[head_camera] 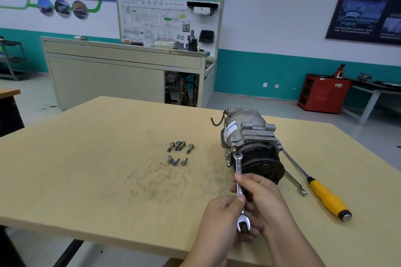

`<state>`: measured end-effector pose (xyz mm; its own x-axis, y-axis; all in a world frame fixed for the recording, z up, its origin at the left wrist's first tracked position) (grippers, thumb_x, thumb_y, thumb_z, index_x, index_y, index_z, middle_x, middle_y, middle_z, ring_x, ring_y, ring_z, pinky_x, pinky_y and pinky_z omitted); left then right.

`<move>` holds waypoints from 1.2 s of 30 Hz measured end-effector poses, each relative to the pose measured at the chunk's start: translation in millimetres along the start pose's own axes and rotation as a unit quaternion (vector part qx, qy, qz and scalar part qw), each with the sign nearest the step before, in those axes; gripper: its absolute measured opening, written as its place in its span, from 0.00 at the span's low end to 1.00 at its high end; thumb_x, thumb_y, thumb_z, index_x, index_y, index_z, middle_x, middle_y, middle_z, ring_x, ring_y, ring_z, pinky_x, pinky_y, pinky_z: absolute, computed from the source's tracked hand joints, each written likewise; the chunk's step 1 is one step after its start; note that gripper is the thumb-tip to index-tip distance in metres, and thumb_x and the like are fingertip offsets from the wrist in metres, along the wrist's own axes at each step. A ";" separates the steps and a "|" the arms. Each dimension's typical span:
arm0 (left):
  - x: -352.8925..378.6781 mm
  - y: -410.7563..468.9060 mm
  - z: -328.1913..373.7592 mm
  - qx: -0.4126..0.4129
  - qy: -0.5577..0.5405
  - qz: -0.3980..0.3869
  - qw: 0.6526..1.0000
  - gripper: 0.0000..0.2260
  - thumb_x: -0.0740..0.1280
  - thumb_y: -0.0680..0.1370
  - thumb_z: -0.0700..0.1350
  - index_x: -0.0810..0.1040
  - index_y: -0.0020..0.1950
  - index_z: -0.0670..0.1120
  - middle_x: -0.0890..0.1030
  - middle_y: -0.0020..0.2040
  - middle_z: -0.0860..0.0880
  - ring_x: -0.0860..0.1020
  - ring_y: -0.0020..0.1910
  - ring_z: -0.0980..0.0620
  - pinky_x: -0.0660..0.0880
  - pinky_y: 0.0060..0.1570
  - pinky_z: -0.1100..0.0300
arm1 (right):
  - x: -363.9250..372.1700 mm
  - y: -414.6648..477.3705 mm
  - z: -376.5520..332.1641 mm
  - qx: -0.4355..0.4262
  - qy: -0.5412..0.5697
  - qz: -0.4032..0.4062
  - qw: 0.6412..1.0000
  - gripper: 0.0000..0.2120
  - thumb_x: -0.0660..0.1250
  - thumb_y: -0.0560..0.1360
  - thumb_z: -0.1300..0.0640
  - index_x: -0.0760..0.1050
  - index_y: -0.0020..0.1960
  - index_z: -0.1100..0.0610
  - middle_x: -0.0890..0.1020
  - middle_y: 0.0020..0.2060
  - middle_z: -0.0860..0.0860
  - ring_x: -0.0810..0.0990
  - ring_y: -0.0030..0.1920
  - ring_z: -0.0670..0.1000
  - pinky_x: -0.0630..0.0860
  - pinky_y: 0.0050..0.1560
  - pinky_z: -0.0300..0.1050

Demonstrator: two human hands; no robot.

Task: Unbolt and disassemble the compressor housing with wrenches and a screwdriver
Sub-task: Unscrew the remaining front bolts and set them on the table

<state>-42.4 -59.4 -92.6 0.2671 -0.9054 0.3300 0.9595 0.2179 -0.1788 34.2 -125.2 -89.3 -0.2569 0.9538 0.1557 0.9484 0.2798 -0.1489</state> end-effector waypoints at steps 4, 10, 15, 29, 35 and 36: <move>-2.4 -1.6 3.1 0.006 0.000 0.008 1.000 0.13 0.58 0.81 0.42 0.74 0.39 0.38 0.79 0.25 0.43 0.74 0.19 0.52 0.70 0.22 0.66 | 3.2 1.1 0.2 0.003 -0.001 0.002 1.000 0.10 0.69 0.73 0.60 0.80 0.34 0.61 0.82 0.29 0.55 0.68 0.30 0.53 0.67 0.32 0.41; -7.7 -3.6 8.4 0.024 0.027 0.019 0.999 0.14 0.58 0.82 0.42 0.75 0.39 0.39 0.78 0.24 0.44 0.73 0.19 0.53 0.70 0.22 0.66 | 10.8 -1.2 2.2 0.005 0.028 0.006 1.000 0.12 0.68 0.75 0.60 0.79 0.32 0.59 0.82 0.28 0.54 0.70 0.32 0.54 0.68 0.33 0.41; -11.2 -2.4 11.8 0.033 0.059 0.027 0.997 0.14 0.58 0.82 0.43 0.76 0.39 0.40 0.78 0.24 0.45 0.73 0.20 0.53 0.70 0.23 0.66 | 14.5 0.1 0.4 0.010 0.049 -0.003 0.999 0.10 0.66 0.76 0.60 0.79 0.37 0.62 0.81 0.28 0.54 0.71 0.27 0.50 0.69 0.30 0.39; -29.5 10.3 8.4 0.027 0.149 0.102 0.983 0.14 0.61 0.79 0.44 0.78 0.36 0.44 0.83 0.34 0.43 0.78 0.29 0.49 0.78 0.37 0.52 | 12.1 2.6 0.6 0.053 0.099 -0.076 0.991 0.09 0.62 0.77 0.62 0.78 0.41 0.64 0.80 0.27 0.53 0.76 0.25 0.47 0.73 0.27 0.39; -36.9 44.6 35.0 0.124 0.199 0.163 0.958 0.08 0.62 0.77 0.41 0.80 0.47 0.50 0.83 0.42 0.51 0.78 0.39 0.54 0.71 0.37 0.63 | 3.8 6.9 2.6 0.036 0.060 -0.035 0.997 0.08 0.66 0.75 0.61 0.77 0.38 0.60 0.77 0.24 0.50 0.73 0.23 0.43 0.69 0.25 0.35; -35.6 51.9 38.6 0.121 0.190 0.151 0.963 0.08 0.61 0.78 0.42 0.80 0.48 0.50 0.83 0.43 0.51 0.78 0.39 0.56 0.70 0.35 0.66 | 1.6 7.1 1.9 0.036 0.044 -0.030 0.998 0.08 0.67 0.75 0.60 0.77 0.37 0.59 0.77 0.24 0.50 0.72 0.23 0.44 0.67 0.23 0.35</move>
<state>1.3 -1.8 -77.8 0.5283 -0.8458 -0.0742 0.8488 0.5282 0.0232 40.1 -121.5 -92.0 -0.2914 0.9229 0.2518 0.9155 0.3454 -0.2064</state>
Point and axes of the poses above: each hand's wrist, its own y-axis towards the middle knuckle, its own x-axis out of the palm, z = x × y, the point moved 2 cm from there along y, towards the middle knuckle
